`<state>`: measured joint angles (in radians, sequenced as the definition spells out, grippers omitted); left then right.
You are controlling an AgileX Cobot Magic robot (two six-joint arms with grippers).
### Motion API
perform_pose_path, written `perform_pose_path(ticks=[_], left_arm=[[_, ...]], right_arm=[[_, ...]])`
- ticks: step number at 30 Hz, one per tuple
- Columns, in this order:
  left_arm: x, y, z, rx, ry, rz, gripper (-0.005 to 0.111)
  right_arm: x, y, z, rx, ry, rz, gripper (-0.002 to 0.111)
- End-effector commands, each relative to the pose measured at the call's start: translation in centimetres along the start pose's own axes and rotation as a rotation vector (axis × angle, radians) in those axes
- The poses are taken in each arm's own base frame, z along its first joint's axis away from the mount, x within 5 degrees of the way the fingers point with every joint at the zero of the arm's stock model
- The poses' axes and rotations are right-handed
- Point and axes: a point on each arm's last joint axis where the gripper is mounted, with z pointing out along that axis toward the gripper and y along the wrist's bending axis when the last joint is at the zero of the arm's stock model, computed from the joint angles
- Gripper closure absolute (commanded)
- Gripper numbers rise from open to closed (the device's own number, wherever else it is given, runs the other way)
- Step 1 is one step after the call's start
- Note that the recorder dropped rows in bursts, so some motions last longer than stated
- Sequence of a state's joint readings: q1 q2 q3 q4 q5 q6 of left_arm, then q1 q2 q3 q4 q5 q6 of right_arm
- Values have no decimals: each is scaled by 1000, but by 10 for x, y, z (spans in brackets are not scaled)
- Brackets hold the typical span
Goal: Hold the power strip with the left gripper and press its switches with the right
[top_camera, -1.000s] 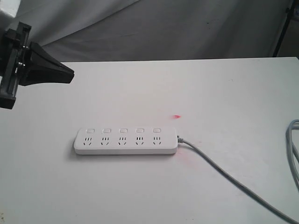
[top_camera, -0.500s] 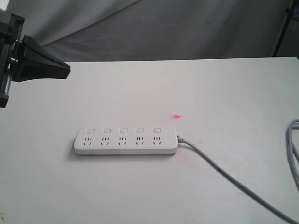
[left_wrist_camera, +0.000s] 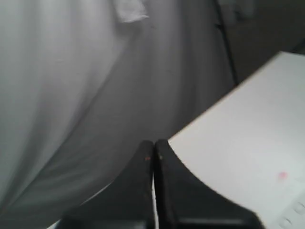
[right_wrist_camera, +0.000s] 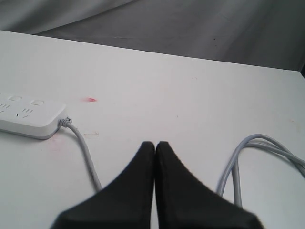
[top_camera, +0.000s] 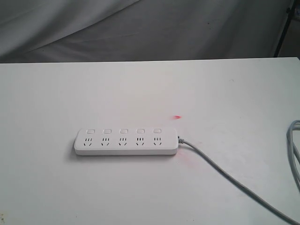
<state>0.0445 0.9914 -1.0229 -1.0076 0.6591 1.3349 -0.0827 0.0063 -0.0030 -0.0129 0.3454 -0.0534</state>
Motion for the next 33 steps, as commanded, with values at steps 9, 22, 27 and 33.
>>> perform_pose_path(ticks=[9,22,27,33], left_arm=[[22,-34,-105,-521,-222,-39,106],[64,-80,-144,-646,-385,-59,106],[81,-91,-146,-655,-403,-56,106],[91,-101,-152,-663,-448,-61,106]], right_arm=[[1,0,0,5,-3,10,108],[1,0,0,5,-3,10,108],[1,0,0,5,-3,10,108],[1,0,0,5,-3,10,108]])
